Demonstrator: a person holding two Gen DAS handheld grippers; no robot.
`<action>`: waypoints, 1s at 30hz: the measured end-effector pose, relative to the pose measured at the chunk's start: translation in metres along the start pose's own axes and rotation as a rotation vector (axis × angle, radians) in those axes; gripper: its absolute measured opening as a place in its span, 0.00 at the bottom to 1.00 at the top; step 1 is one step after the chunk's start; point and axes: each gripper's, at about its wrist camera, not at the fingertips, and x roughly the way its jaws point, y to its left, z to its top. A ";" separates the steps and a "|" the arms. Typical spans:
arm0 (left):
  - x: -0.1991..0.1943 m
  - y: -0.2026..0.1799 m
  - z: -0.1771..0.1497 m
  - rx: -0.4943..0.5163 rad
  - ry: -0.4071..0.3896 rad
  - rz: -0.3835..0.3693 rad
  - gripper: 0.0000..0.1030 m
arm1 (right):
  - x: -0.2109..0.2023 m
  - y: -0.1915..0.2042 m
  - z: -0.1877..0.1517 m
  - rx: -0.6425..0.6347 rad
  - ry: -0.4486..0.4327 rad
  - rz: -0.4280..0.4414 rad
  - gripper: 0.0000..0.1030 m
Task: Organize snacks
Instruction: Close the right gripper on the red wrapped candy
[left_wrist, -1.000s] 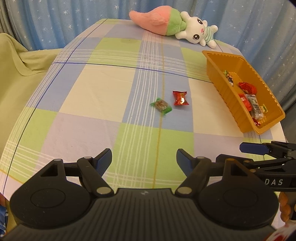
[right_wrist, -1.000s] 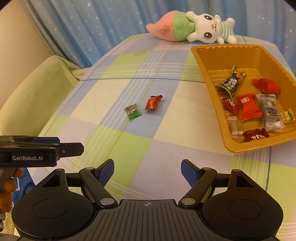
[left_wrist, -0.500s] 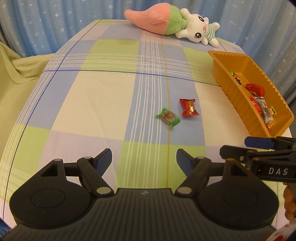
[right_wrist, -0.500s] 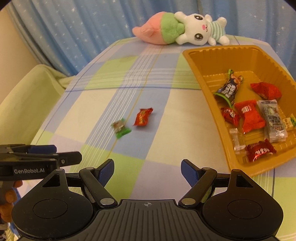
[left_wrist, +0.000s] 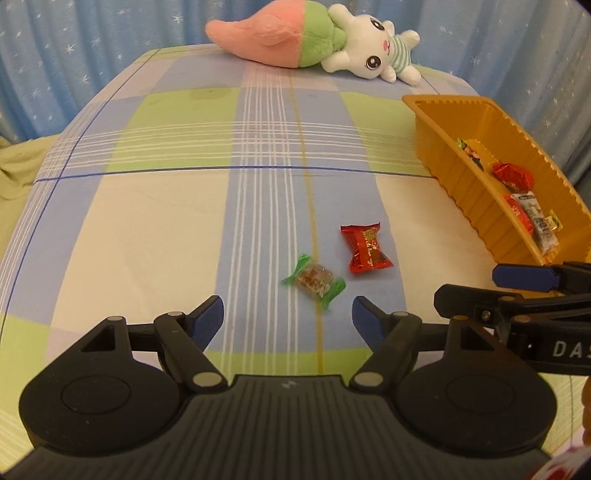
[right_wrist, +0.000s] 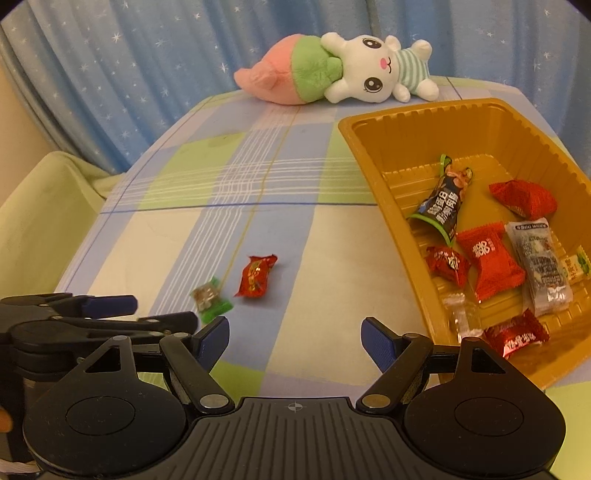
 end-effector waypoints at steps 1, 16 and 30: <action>0.003 -0.001 0.001 0.008 0.001 0.004 0.73 | 0.001 0.000 0.001 0.001 0.000 0.000 0.76; 0.029 0.029 0.009 -0.041 0.018 0.068 0.73 | 0.025 0.012 0.016 -0.054 0.003 0.007 0.75; 0.028 0.058 0.011 -0.061 0.009 0.110 0.73 | 0.058 0.030 0.027 -0.096 0.039 0.064 0.49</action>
